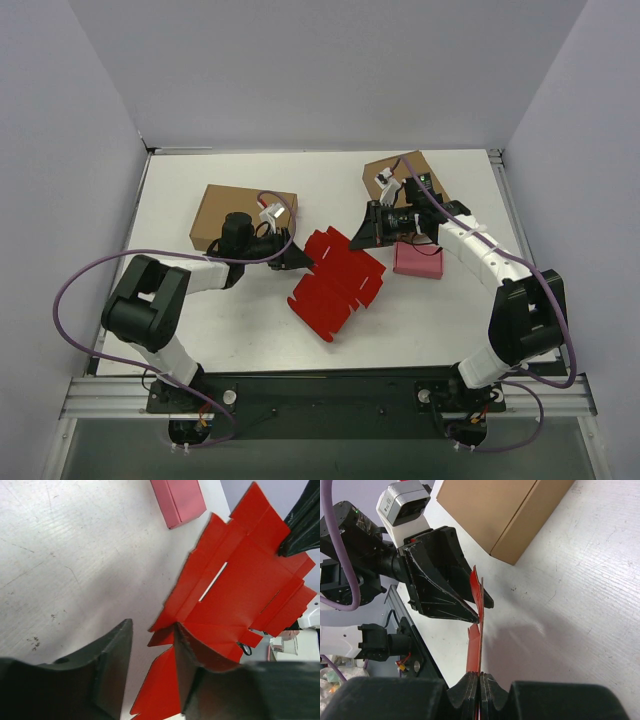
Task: Fold the paper box
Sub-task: Fold the paper box at the center of the board.
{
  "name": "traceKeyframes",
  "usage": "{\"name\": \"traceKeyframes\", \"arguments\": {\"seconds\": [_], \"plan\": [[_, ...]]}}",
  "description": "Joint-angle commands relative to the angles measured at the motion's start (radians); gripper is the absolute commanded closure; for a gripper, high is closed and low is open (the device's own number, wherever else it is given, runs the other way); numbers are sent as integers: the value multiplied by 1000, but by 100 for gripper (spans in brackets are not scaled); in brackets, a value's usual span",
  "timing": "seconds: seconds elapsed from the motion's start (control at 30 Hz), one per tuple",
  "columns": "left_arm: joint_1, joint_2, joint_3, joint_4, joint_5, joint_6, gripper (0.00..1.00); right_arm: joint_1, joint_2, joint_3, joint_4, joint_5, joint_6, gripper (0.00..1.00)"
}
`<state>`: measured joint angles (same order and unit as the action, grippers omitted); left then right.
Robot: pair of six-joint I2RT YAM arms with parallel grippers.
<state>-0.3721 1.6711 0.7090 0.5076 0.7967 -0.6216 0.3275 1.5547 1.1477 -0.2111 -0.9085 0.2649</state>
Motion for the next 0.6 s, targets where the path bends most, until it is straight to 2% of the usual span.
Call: {"name": "traceKeyframes", "arguments": {"seconds": [0.0,0.4,0.57], "plan": [[-17,15,20,69,39,-7,58,-5,8,23,26,-20,2,100],[-51,-5,79,-72,26,39,73,8,-34,1,47,138,-18,100],[-99,15,159,-188,-5,80,85,48,-59,-13,52,238,-30,100]]}}
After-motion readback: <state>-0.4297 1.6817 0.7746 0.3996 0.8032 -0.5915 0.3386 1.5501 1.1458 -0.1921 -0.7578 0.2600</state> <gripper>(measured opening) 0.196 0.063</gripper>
